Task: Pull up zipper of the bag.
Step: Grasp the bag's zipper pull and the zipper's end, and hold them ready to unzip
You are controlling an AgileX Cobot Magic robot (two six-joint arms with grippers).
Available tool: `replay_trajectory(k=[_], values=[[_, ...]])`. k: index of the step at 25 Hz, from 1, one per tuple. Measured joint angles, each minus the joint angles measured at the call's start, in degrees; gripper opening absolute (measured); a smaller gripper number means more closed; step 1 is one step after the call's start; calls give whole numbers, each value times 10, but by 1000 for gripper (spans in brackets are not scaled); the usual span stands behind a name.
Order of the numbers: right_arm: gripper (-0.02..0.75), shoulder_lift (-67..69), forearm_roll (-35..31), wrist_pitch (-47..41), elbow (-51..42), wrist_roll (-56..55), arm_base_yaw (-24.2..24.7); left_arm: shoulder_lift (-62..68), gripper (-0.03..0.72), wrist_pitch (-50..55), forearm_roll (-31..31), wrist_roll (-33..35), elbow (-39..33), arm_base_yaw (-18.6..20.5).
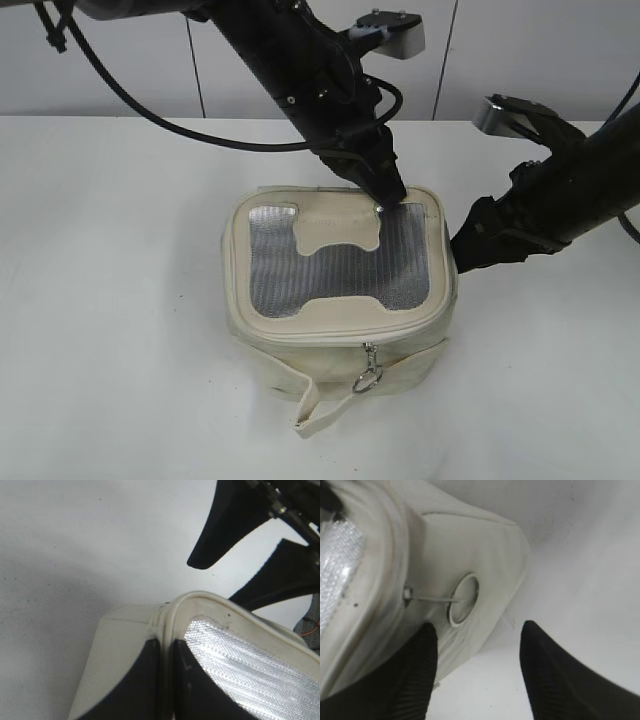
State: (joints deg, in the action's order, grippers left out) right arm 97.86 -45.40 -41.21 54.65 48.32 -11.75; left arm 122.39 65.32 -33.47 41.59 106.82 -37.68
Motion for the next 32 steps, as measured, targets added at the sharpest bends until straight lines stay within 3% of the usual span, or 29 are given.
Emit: replay_trajectory(k=[4,7,11,13,18,26,32], values=[[387,13,-26,16,0,33,0,0,39,0,-1,1,0,0],[309,20,-59,16,0,69,0,0,39,0,-2,1,0,0],[82,20,-79,0,0,95,0,0,39,0,-2,1,0,0],[11,20,-80,-15,0,97,0,0,39,1,-3,1,0,0],[8,18,-63,-28,0,63,0,0,39,2,-3,2,0,0],[8,-37,45,-49,0,-51,0,0,39,2,-4,2,0,0],[25,-45,52,-46,-4,-64,0,0,39,2,-4,2,0,0]])
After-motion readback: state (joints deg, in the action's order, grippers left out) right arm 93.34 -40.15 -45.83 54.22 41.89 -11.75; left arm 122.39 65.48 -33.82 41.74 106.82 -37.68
